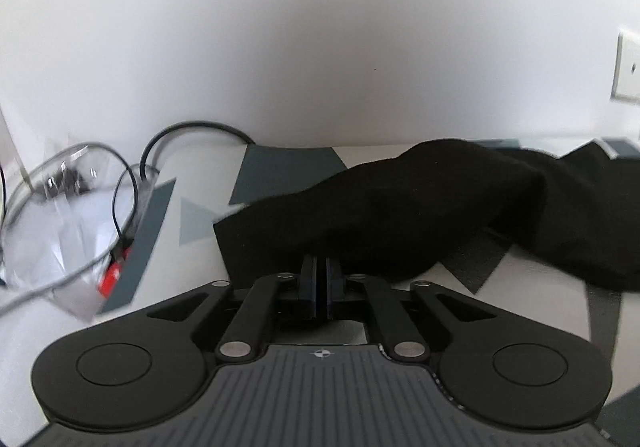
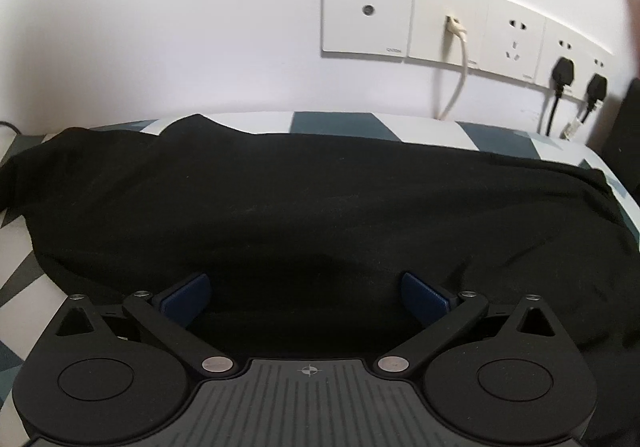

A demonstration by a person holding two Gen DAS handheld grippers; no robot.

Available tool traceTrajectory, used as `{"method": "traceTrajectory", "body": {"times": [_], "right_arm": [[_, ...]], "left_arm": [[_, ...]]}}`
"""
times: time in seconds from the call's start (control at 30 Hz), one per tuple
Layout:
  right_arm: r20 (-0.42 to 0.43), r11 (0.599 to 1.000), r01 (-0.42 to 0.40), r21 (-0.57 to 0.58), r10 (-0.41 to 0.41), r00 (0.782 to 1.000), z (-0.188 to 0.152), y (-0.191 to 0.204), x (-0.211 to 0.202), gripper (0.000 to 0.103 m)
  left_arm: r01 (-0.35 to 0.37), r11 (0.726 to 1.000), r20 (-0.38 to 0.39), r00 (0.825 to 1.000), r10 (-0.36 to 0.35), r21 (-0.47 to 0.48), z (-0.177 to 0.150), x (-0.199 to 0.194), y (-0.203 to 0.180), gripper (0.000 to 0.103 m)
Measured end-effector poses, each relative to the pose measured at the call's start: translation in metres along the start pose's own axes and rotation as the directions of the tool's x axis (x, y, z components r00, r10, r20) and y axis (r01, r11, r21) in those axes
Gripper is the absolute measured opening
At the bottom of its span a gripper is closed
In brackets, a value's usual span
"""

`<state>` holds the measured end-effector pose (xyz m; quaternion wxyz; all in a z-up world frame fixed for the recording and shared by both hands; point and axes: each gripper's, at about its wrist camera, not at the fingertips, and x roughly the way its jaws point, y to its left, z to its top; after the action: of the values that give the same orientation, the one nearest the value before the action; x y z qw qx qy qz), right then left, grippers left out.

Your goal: Fold clothes

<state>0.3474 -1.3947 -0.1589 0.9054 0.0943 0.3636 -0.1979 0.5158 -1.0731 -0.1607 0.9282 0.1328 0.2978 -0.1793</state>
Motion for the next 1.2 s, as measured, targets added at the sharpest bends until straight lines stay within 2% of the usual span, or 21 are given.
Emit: {"method": "traceTrajectory", "body": {"times": [0.03, 0.1, 0.13, 0.17, 0.2, 0.3, 0.4, 0.6, 0.73, 0.8, 0.93, 1.0, 1.03, 1.07, 1.1, 1.13, 1.2], "right_arm": [[0.013, 1.0, -0.002, -0.003, 0.002, 1.0, 0.0, -0.002, -0.001, 0.097], [0.037, 1.0, 0.002, 0.0, -0.002, 0.999, -0.001, -0.008, -0.004, 0.069], [0.046, 1.0, 0.013, 0.011, -0.013, 0.999, -0.002, -0.013, -0.009, 0.062], [0.051, 1.0, 0.019, 0.015, -0.02, 0.999, -0.003, -0.017, -0.013, 0.05], [0.048, 1.0, 0.021, 0.014, -0.021, 0.999, -0.004, -0.022, -0.017, 0.044], [0.023, 1.0, 0.031, 0.003, -0.031, 0.999, -0.006, -0.039, -0.03, 0.034], [0.009, 0.997, 0.078, 0.029, -0.078, 0.997, -0.01, -0.058, -0.043, 0.027], [-0.058, 0.987, 0.147, 0.065, -0.143, 0.988, -0.019, -0.064, -0.061, 0.027], [-0.079, 0.978, 0.198, 0.073, -0.192, 0.978, -0.024, -0.049, -0.066, 0.029], [-0.087, 0.972, 0.218, 0.09, -0.211, 0.974, -0.026, -0.043, -0.069, 0.029], [-0.118, 0.958, 0.165, 0.234, -0.14, 0.983, -0.019, -0.039, -0.073, 0.037], [-0.081, 0.932, 0.108, 0.346, -0.085, 0.993, -0.022, -0.035, -0.086, 0.055], [-0.06, 0.926, 0.089, 0.368, -0.072, 0.996, -0.024, -0.029, -0.093, 0.057], [-0.045, 0.93, 0.071, 0.361, -0.059, 0.997, -0.027, -0.022, -0.098, 0.058], [-0.039, 0.945, 0.052, 0.324, -0.041, 0.998, -0.03, -0.011, -0.101, 0.061], [-0.041, 0.96, 0.035, 0.279, -0.025, 0.999, -0.034, -0.001, -0.102, 0.062], [-0.05, 0.981, 0.021, 0.191, -0.011, 0.999, -0.041, 0.015, -0.101, 0.064]], "left_arm": [[-0.003, 1.0, 0.001, 1.0, 0.003, -0.008, 0.0, -0.003, 0.0, 0.005], [0.0, 1.0, -0.007, 1.0, 0.0, -0.029, -0.001, -0.012, 0.003, 0.005], [0.004, 0.999, -0.022, 1.0, -0.005, -0.037, -0.005, -0.019, 0.006, 0.005], [0.003, 0.999, -0.037, 0.999, -0.005, -0.042, -0.011, -0.027, 0.01, 0.005], [0.003, 0.999, -0.058, 0.998, -0.006, -0.05, -0.02, -0.037, 0.015, 0.005], [0.015, 0.994, -0.128, 0.991, -0.029, -0.105, -0.053, -0.069, 0.032, 0.005], [0.042, 0.991, -0.148, 0.987, -0.062, -0.13, -0.085, -0.111, 0.04, 0.005], [0.065, 0.98, -0.195, 0.975, -0.103, -0.191, -0.128, -0.177, 0.047, 0.006], [0.073, 0.979, -0.181, 0.978, -0.107, -0.189, -0.13, -0.174, 0.063, 0.006], [0.049, 0.989, -0.147, 0.987, -0.07, -0.143, -0.122, -0.163, 0.071, 0.006], [-0.053, 0.996, -0.114, 0.992, 0.045, -0.068, -0.091, -0.122, 0.093, 0.009], [-0.095, 0.99, -0.118, 0.99, 0.083, -0.103, -0.076, -0.118, 0.107, 0.009], [-0.113, 0.986, -0.121, 0.988, 0.099, -0.124, -0.069, -0.117, 0.114, 0.009], [-0.109, 0.984, -0.105, 0.99, 0.094, -0.143, -0.067, -0.124, 0.119, 0.011], [-0.096, 0.982, -0.084, 0.993, 0.084, -0.162, -0.066, -0.133, 0.123, 0.02], [-0.083, 0.98, -0.062, 0.995, 0.073, -0.18, -0.066, -0.142, 0.127, 0.034], [-0.053, 0.975, -0.076, 0.996, 0.037, -0.217, -0.076, -0.153, 0.13, 0.046]]}}
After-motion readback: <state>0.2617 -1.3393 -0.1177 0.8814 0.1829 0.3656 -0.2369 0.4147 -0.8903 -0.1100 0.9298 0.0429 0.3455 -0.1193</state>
